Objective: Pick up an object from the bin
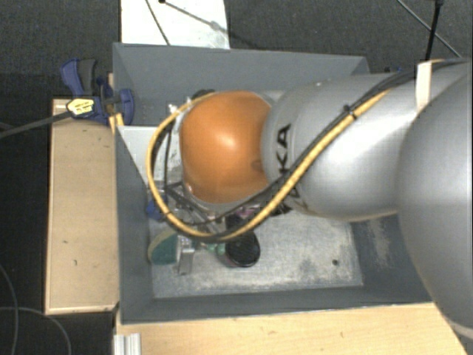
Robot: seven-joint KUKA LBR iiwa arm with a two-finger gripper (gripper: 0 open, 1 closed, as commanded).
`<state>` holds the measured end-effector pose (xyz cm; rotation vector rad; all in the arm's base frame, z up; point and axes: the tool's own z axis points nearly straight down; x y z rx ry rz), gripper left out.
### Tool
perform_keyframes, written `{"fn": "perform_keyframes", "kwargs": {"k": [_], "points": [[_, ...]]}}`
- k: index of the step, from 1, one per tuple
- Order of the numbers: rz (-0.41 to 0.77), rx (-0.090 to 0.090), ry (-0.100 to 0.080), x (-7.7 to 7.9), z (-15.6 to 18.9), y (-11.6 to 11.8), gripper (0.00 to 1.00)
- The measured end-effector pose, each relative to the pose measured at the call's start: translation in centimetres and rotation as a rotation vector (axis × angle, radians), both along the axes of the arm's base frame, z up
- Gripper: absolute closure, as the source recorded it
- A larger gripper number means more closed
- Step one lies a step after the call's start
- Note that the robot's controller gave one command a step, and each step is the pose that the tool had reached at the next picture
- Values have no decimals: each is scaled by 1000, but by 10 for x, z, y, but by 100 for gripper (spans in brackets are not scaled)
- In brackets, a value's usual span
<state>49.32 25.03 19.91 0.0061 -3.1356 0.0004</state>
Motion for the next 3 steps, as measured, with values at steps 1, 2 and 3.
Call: {"fn": "perform_keyframes", "kwargs": {"k": [1,2,3], "points": [[129,-2,-2,-16,-51,-54,0],[180,2,-9,46,-131,-1,0],[172,3,-7,45,-129,-2,100]]}}
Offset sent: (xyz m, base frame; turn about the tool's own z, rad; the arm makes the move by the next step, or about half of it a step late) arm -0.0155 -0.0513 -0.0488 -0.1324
